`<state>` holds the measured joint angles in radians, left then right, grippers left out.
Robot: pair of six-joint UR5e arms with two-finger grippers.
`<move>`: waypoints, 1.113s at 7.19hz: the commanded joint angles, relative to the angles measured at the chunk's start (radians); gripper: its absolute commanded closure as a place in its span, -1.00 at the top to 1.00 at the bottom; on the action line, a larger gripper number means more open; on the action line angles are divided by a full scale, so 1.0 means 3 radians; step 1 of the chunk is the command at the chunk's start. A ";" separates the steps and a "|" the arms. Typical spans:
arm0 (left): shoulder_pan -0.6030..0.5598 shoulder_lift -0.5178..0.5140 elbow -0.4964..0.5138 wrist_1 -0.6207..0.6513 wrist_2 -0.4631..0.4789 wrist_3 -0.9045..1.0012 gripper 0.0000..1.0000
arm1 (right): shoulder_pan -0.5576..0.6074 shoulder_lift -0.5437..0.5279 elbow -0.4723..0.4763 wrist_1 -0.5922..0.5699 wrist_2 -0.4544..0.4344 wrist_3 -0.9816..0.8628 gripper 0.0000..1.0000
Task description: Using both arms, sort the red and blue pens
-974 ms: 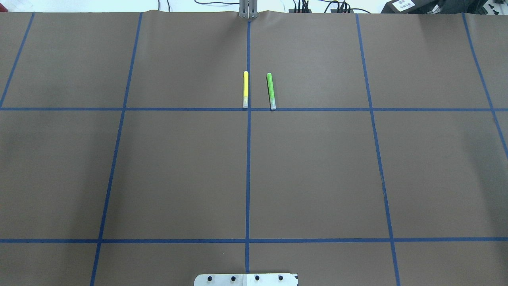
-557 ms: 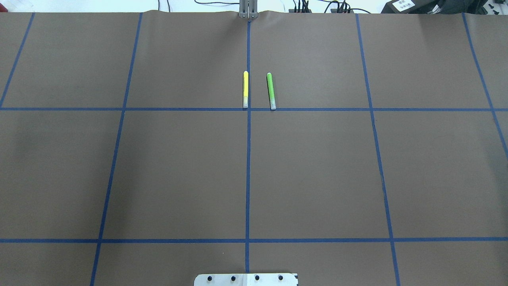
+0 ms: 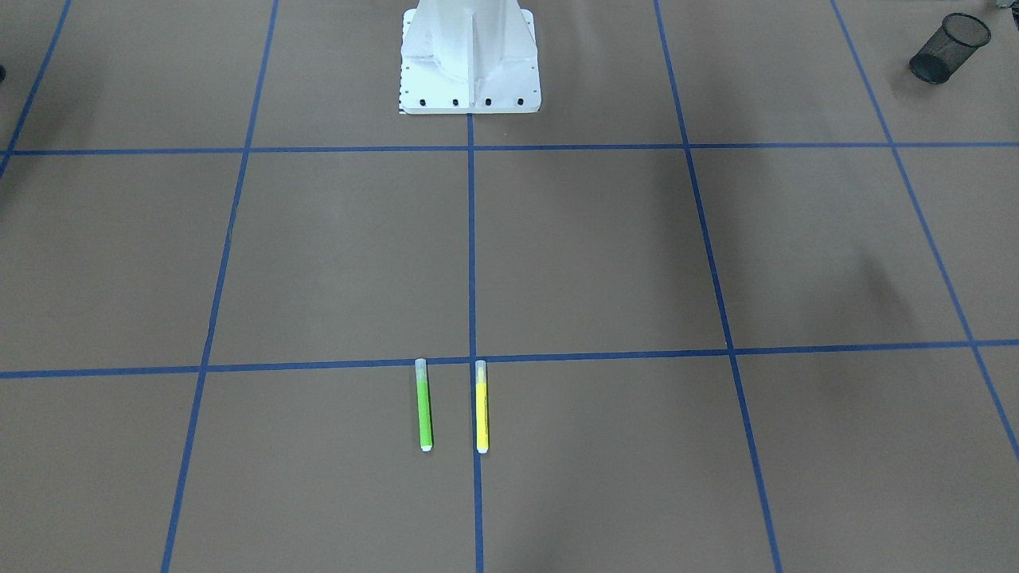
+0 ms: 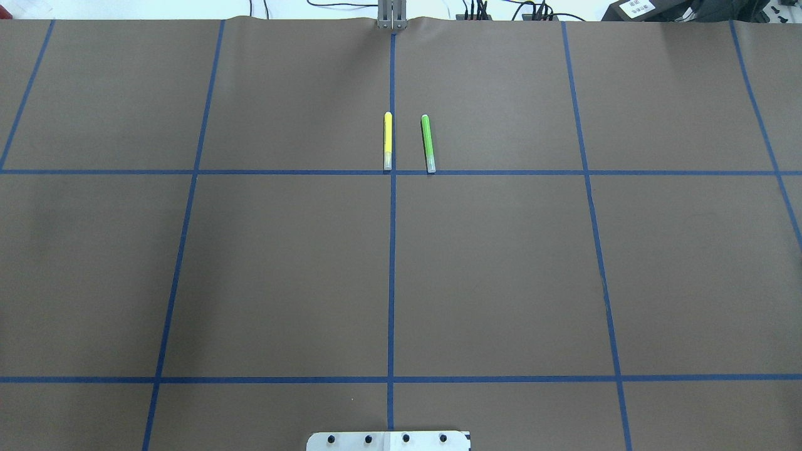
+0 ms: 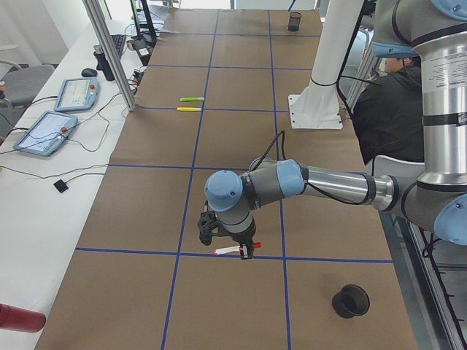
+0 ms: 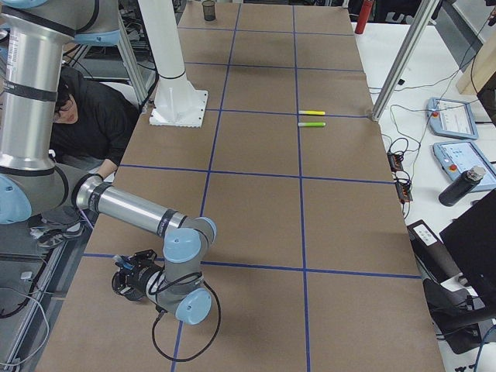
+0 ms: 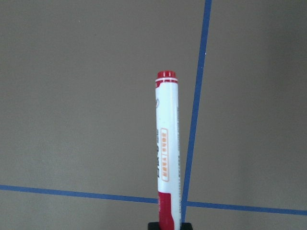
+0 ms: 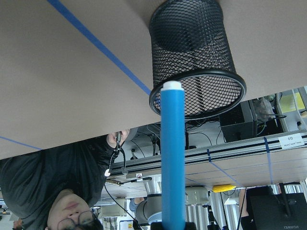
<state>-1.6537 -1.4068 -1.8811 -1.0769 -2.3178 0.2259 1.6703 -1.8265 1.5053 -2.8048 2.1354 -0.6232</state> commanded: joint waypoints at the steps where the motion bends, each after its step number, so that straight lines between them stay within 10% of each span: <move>1: -0.0005 0.0000 -0.0024 0.0000 0.0000 -0.0001 -1.00 | 0.0093 -0.0129 -0.0002 -0.0008 0.0005 -0.0004 -1.00; 8: -0.0005 0.0011 -0.0045 -0.0005 0.0000 0.0029 -1.00 | 0.0098 -0.0160 -0.0461 0.0023 0.0229 0.0007 -0.86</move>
<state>-1.6550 -1.4023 -1.8926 -1.0788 -2.3179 0.2339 1.6996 -1.8777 1.3995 -2.8015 2.1778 -0.6211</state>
